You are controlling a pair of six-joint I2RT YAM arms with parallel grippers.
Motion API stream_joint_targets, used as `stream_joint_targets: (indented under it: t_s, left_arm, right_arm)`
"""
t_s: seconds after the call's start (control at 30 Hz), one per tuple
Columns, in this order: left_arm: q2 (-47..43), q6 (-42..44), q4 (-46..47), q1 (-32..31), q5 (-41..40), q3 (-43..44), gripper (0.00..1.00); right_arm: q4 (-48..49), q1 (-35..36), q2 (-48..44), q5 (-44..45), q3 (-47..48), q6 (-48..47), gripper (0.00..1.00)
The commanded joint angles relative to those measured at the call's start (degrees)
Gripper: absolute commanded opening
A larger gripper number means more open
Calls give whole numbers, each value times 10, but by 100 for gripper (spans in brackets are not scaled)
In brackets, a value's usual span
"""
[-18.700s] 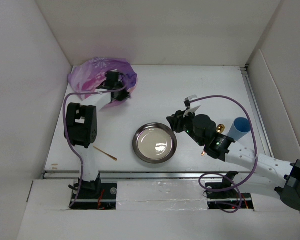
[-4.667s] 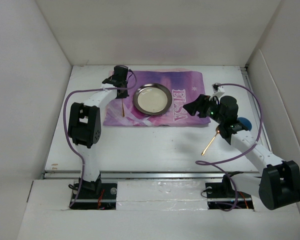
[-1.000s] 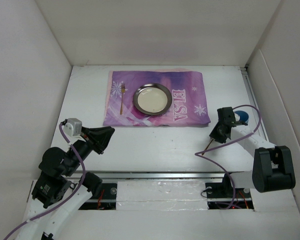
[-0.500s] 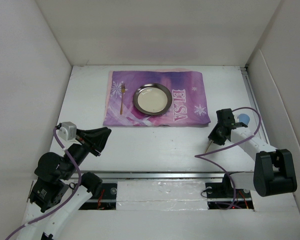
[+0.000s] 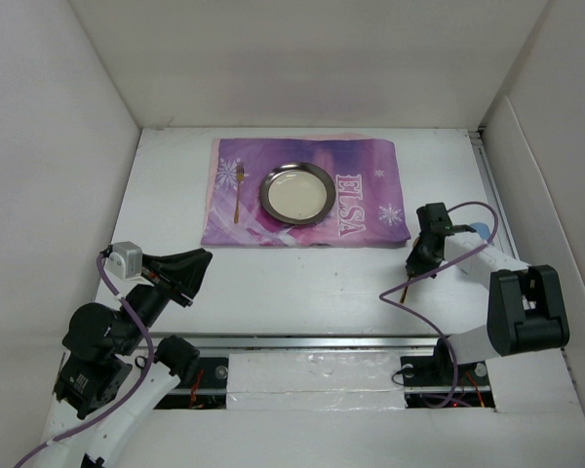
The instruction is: Set the dinner table for one person
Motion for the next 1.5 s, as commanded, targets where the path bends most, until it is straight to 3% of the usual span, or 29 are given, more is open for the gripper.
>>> stream_joint_targets:
  t_s: [0.0, 0.17, 0.4, 0.53, 0.87, 1.03, 1.2, 1.47]
  left_arm:
    - [-6, 5, 17, -4, -7, 0, 18]
    - [0, 4, 16, -4, -9, -2, 18]
    - [11, 1, 16, -4, -15, -3, 18]
    - [23, 1, 17, -4, -16, -3, 18]
    - [54, -2, 17, -4, -36, -7, 18]
    - [59, -3, 19, -4, -44, -10, 19]
    - [68, -5, 19, -4, -47, -12, 20]
    - [74, -3, 21, -4, -50, -12, 20]
  right_arm:
    - [-13, 3, 36, -7, 37, -25, 17]
    - [-1, 26, 63, -19, 51, -26, 0]
    - [-10, 93, -34, 45, 46, -22, 0]
    - [-21, 111, -43, 42, 120, -39, 0]
    - [-38, 177, 167, 38, 399, -156, 0]
    - [-46, 153, 282, -5, 529, -185, 0]
    - [-43, 129, 397, -42, 623, -197, 0]
    - [-45, 123, 454, -61, 674, -197, 0]
